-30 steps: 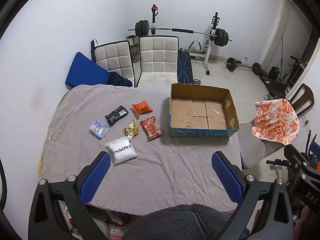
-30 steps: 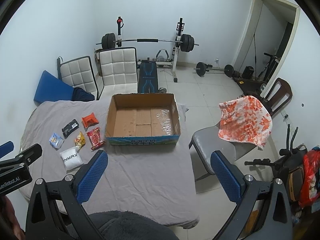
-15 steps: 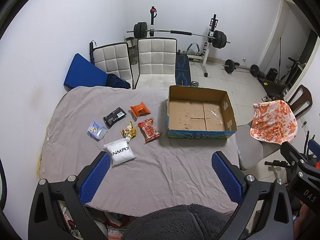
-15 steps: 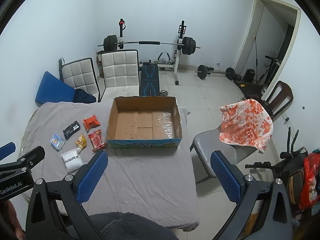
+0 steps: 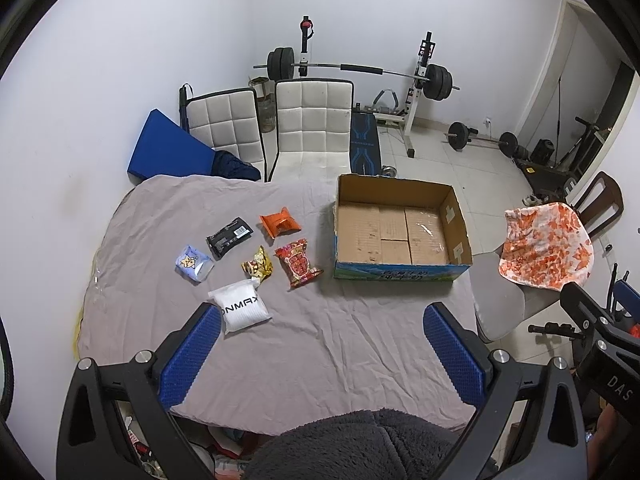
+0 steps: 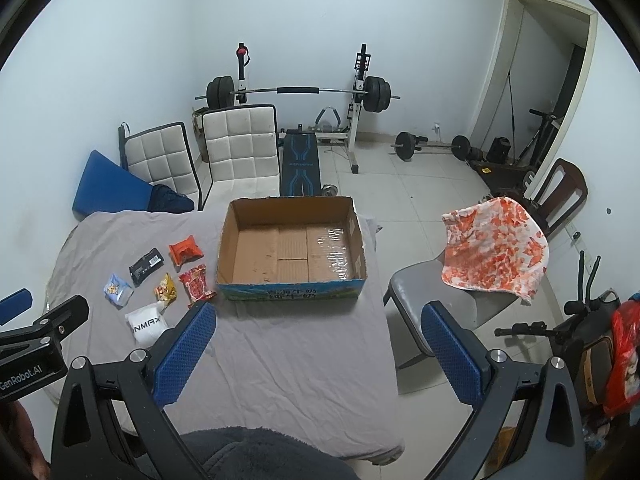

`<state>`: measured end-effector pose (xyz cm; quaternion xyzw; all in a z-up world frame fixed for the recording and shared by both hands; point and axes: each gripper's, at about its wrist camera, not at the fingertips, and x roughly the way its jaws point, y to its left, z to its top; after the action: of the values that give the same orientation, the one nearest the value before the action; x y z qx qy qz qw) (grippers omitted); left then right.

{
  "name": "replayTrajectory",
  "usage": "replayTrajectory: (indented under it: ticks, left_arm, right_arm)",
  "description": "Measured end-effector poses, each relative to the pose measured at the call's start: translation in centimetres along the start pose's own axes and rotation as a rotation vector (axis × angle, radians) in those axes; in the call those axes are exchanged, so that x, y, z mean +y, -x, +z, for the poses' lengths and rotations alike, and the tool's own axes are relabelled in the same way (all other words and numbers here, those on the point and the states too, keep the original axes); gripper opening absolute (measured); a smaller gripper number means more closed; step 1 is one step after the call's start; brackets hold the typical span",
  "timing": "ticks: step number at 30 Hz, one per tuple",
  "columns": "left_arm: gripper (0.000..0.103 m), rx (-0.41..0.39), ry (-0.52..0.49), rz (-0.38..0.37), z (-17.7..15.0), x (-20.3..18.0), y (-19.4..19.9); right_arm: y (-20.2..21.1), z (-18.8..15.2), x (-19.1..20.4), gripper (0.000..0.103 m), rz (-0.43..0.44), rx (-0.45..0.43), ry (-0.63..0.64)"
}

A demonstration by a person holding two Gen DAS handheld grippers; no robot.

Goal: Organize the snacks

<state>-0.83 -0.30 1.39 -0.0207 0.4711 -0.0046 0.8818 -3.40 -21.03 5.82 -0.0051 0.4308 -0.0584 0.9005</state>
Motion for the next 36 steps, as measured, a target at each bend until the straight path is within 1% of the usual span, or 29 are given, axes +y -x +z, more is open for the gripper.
replayTrajectory:
  ticks: [14, 19, 27, 29, 31, 33, 36]
  left_arm:
    - [0.103, -0.004, 0.0, 0.002, 0.1, 0.1, 0.2]
    - [0.103, 0.001, -0.001, 0.001, 0.1, 0.0, 0.3]
    - [0.103, 0.009, 0.004, -0.005, -0.1, 0.1, 0.1]
    - [0.103, 0.005, 0.006, -0.002, 0.3, 0.3, -0.3]
    - [0.103, 0.005, 0.022, 0.022, 0.4, 1.0, -1.1]
    - [0.103, 0.016, 0.067, 0.041, 0.8, 2.5, -2.3]
    - [0.103, 0.073, 0.155, 0.077, 0.8, 5.3, -5.0]
  right_arm:
    - [0.3, 0.2, 0.2, 0.103, 0.006, -0.013, -0.002]
    - [0.7, 0.0, 0.8, 0.103, 0.001, -0.031, 0.003]
    - [0.5, -0.1, 0.9, 0.103, 0.013, -0.026, 0.001]
    - [-0.1, -0.1, 0.9, 0.103, 0.028, -0.013, -0.004]
    - [-1.3, 0.0, 0.9, 0.103, 0.056, 0.004, -0.007]
    - [-3.2, 0.1, 1.1, 0.103, 0.087, 0.039, -0.003]
    - [-7.5, 0.1, 1.8, 0.103, 0.17, 0.126, 0.009]
